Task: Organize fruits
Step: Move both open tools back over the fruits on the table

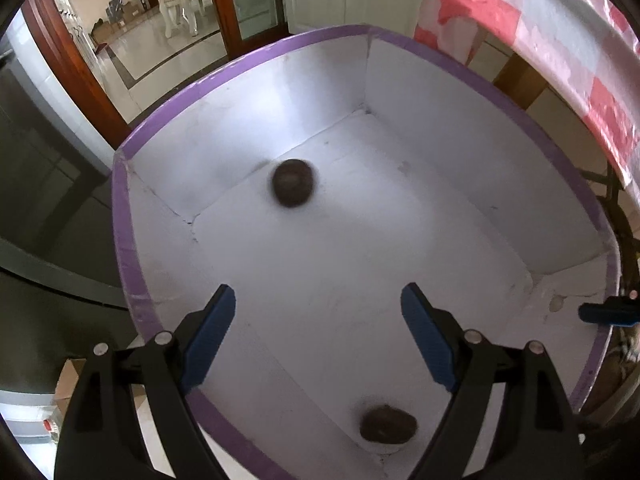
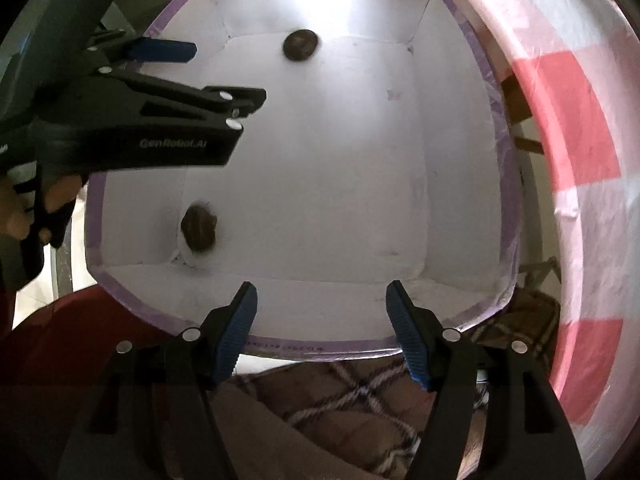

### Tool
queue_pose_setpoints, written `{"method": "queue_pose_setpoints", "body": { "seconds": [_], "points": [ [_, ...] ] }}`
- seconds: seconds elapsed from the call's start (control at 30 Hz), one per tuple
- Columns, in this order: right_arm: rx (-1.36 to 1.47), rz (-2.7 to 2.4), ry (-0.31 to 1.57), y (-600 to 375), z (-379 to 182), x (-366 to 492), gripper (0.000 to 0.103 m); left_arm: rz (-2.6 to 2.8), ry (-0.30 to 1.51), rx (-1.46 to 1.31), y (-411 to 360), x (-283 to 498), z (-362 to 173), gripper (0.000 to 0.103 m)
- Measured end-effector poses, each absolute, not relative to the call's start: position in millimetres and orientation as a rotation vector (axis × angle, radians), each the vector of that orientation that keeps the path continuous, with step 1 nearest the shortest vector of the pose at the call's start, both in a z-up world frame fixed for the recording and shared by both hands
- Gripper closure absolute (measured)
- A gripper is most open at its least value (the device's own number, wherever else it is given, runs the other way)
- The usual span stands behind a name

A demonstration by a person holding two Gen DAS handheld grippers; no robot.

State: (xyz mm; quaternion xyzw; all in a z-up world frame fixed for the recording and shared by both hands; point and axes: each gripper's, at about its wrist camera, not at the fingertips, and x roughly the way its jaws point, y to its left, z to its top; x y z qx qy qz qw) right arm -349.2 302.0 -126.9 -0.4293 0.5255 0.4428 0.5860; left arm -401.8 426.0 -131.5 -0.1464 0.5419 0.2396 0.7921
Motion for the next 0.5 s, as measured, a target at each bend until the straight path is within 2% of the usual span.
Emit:
{"method": "queue_pose_setpoints", "body": {
  "seconds": [0.1,0.2,0.27,0.3,0.4,0.43,0.5],
  "points": [
    [-0.994,1.033,1.251,297,-121,-345,0.038,0.51,1.163,-0.325,424,-403,-119,0.018],
    [-0.859,1.052,1.198,287,-89,-330,0.038,0.528,1.049,-0.317,426,-399,-84,0.018],
    [-0.737,1.102,1.128,282,-53,-318,0.038,0.549,0.903,-0.291,420,-395,-41,0.011],
    [-0.675,1.134,1.081,275,-33,-313,0.038,0.551,0.829,-0.275,416,-392,-21,0.003],
    [-0.481,1.141,0.862,232,37,-291,0.025,0.56,0.591,-0.197,395,-377,40,0.001],
    [-0.423,1.117,0.785,216,56,-284,0.018,0.552,0.533,-0.174,384,-370,57,0.001],
    [-0.288,1.01,0.623,170,91,-260,0.016,0.492,0.449,-0.14,357,-344,84,0.001]
  ]
}}
